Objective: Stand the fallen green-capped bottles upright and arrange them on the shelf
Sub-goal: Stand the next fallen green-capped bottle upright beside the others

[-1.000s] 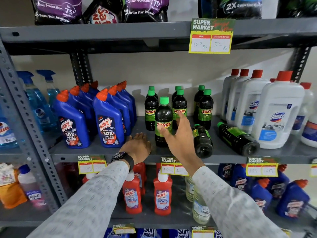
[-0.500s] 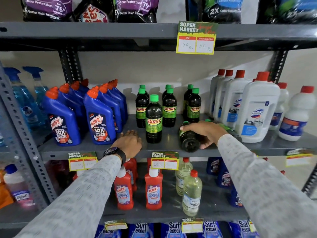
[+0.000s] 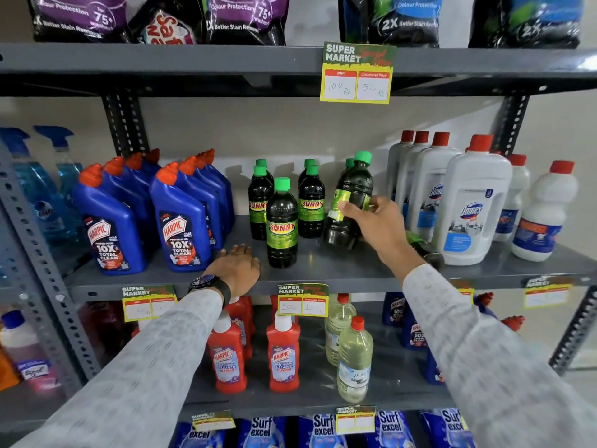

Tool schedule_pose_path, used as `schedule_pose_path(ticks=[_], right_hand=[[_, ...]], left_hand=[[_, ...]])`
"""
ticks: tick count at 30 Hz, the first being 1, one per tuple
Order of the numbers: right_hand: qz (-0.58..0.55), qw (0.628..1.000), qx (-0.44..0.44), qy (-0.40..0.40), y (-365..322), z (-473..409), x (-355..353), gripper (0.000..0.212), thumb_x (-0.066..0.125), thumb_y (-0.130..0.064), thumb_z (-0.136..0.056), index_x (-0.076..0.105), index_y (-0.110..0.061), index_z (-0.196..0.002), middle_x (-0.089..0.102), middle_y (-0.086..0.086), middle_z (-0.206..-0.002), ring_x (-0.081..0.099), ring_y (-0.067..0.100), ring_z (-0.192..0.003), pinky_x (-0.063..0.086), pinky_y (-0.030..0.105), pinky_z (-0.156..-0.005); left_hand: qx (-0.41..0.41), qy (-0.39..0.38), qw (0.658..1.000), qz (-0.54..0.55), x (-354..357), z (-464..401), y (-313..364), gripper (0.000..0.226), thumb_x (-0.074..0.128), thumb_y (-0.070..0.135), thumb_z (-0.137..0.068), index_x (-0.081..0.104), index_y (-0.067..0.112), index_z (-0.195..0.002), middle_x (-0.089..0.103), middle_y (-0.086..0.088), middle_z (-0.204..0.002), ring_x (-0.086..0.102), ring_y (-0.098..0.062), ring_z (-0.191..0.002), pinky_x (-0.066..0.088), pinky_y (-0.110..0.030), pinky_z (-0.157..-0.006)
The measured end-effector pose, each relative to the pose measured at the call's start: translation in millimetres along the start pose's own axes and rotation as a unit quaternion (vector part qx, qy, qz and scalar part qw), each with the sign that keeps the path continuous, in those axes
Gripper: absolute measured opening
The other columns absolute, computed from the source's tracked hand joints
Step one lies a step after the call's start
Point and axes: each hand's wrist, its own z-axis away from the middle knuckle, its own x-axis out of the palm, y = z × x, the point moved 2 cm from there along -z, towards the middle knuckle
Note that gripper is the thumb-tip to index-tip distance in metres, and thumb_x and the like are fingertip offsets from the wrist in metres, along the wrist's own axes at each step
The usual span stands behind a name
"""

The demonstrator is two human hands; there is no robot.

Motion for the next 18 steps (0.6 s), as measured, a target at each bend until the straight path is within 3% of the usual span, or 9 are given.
schedule_pose_path(ticks=[2,5,10,13,16,18], right_hand=[[0.040,0.997,-0.053,0.027,8,10,5,0.064,0.086,-0.052,-0.073,0.062,-0.013,-0.117,0.070,-0.006,-0.095,0.069,0.015,-0.087,0.056,0.032,-0.074],[0.073,0.992,-0.093,0.036,22,19,11,0.068,0.086,-0.045,-0.078,0.056,-0.011,-0.129,0.066,-0.007,-0.102,0.067,0.015,-0.094,0.058,0.034,-0.082],[0.103,0.990,-0.096,0.028,42,19,17,0.064,0.087,-0.043,-0.077,0.057,-0.015,-0.126,0.069,-0.006,-0.104,0.070,0.018,-0.094,0.060,0.041,-0.083],[0.100,0.989,-0.100,0.035,46,19,19,0.065,0.087,-0.045,-0.076,0.056,-0.016,-0.125,0.066,-0.008,-0.101,0.067,0.015,-0.093,0.057,0.035,-0.082],[0.073,0.994,-0.085,-0.002,50,14,20,0.059,0.087,-0.040,-0.078,0.050,-0.025,-0.121,0.062,-0.017,-0.100,0.061,0.000,-0.089,0.050,0.024,-0.080],[0.026,0.996,-0.050,-0.066,54,9,20,0.058,0.086,-0.032,-0.080,0.051,-0.025,-0.125,0.064,-0.018,-0.105,0.062,0.000,-0.097,0.051,0.028,-0.090]], left_hand=[[0.003,0.005,1.000,-0.007,1,0,0,0.062,0.017,0.036,-0.106,0.019,0.006,-0.160,0.015,-0.012,-0.170,0.014,-0.025,-0.158,0.011,-0.046,-0.128],[0.005,0.019,1.000,0.004,1,0,-1,0.061,0.019,0.036,-0.106,0.024,0.006,-0.159,0.019,-0.013,-0.169,0.017,-0.025,-0.157,0.012,-0.045,-0.127],[0.004,0.018,1.000,0.004,1,0,-1,0.061,0.020,0.035,-0.106,0.024,0.006,-0.159,0.019,-0.012,-0.169,0.017,-0.025,-0.157,0.012,-0.046,-0.127],[0.001,0.017,1.000,0.000,1,0,1,0.060,0.019,0.035,-0.106,0.023,0.006,-0.159,0.018,-0.012,-0.169,0.016,-0.024,-0.157,0.011,-0.045,-0.128],[0.000,0.013,1.000,0.002,1,-1,1,0.061,0.019,0.035,-0.106,0.022,0.007,-0.160,0.017,-0.011,-0.170,0.015,-0.023,-0.158,0.009,-0.044,-0.128],[-0.002,0.013,1.000,0.003,2,-2,0,0.061,0.019,0.036,-0.106,0.022,0.007,-0.160,0.017,-0.011,-0.170,0.015,-0.023,-0.158,0.009,-0.044,-0.128]])
